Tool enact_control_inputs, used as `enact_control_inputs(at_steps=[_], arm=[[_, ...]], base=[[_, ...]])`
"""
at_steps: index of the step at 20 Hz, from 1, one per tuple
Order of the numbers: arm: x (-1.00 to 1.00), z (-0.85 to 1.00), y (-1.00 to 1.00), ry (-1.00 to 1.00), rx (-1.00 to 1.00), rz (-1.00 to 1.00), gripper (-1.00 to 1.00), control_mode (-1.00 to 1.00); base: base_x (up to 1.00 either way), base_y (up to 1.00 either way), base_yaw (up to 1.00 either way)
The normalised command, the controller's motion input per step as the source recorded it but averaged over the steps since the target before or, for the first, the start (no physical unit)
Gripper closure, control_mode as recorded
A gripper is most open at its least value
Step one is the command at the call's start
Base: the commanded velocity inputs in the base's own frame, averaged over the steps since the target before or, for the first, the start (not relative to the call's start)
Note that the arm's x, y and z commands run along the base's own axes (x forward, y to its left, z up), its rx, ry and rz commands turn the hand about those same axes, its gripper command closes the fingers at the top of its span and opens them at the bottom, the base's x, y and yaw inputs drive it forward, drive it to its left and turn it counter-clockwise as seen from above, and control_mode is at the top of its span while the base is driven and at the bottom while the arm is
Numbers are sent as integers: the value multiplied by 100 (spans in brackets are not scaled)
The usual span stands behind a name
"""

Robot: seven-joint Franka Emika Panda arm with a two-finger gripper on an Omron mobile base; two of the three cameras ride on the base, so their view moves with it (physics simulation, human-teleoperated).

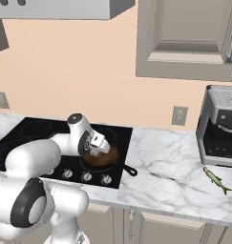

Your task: Place both pans onto different burners. Then place the mushroom and the fish on different pans.

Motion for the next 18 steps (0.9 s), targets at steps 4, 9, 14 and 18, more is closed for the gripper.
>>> enact_control_inputs(at_steps=[4,9,14,18], arm=[[35,-23,0,0,0,0,100,-100],[27,-19,0,2,0,0,100,-100],[1,-9,0,5,0,0,-100,-100],[0,0,0,0,0,0,-100,-100]], base=[[0,0,0],[0,0,0],[0,0,0],[0,0,0]])
